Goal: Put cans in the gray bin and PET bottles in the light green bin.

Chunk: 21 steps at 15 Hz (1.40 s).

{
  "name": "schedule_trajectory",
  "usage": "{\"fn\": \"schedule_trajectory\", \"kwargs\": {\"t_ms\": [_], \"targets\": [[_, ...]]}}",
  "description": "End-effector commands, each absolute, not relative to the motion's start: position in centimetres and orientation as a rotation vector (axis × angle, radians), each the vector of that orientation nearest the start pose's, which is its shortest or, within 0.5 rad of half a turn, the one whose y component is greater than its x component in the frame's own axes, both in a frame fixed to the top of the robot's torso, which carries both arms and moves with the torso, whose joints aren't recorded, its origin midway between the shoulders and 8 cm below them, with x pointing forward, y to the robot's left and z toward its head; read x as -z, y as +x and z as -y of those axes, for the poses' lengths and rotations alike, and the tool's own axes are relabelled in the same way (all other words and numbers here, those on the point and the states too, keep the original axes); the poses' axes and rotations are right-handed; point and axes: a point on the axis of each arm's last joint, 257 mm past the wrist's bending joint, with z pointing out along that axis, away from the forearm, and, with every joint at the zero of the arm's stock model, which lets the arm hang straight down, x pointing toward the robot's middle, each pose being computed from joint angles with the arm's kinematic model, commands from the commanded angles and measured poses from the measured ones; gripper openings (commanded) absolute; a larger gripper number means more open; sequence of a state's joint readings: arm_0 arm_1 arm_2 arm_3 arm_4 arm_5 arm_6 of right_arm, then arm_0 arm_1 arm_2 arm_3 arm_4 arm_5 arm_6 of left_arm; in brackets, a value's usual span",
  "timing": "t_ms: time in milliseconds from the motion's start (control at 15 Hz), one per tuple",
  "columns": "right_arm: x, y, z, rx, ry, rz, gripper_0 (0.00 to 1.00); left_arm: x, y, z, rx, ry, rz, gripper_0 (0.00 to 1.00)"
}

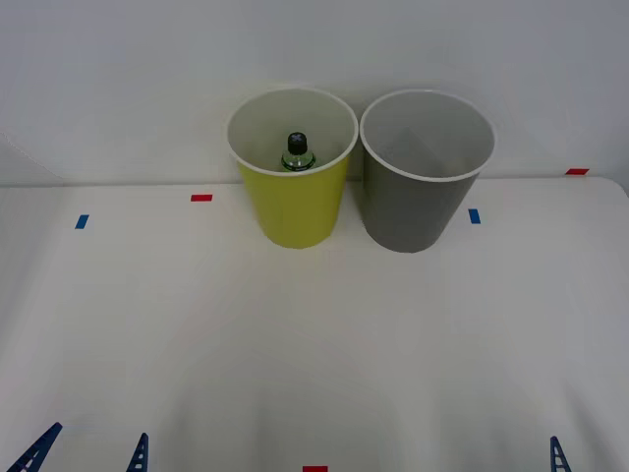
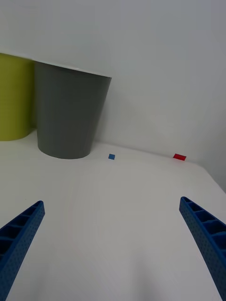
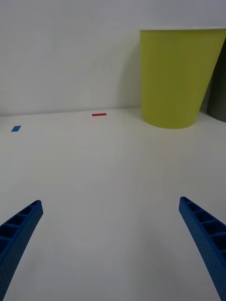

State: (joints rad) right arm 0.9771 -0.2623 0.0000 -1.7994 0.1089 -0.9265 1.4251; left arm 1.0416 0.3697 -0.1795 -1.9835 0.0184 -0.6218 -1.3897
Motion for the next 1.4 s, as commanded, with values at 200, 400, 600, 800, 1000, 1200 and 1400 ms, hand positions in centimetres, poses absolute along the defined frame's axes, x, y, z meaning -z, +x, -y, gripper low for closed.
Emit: {"fn": "schedule_trajectory", "kwargs": {"t_ms": [200,400,600,800,1000,1200,1400], "targets": [[23.93,20.9,31.12,0.142,-0.216,-1.392,1.0,26.29,21.9,-26.95,0.065,0.079,-1.606,1.0],[23.93,20.9,31.12,0.142,-0.216,-1.392,1.0,26.29,21.9,-26.95,0.065,0.079,-1.606,1.0],[23.93,20.9,31.12,0.142,-0.216,-1.392,1.0,26.29,21.9,-26.95,0.065,0.079,-1.606,1.0],[23.93,20.9,31.12,0.142,-0.216,-1.392,1.0,26.29,21.9,-26.95,0.065,0.079,-1.606,1.0],[23.93,20.9,31.12,0.142,-0.216,-1.392,1.0,26.29,21.9,-26.95,0.065,0.079,-1.606,1.0],[23.93,20.9,31.12,0.142,-0.216,-1.392,1.0,26.29,21.9,-26.95,0.065,0.079,-1.606,1.0],[23.93,20.9,31.12,0.142,-0.216,-1.392,1.0,26.29,21.9,-26.95,0.065,0.079,-1.606,1.0]]}}
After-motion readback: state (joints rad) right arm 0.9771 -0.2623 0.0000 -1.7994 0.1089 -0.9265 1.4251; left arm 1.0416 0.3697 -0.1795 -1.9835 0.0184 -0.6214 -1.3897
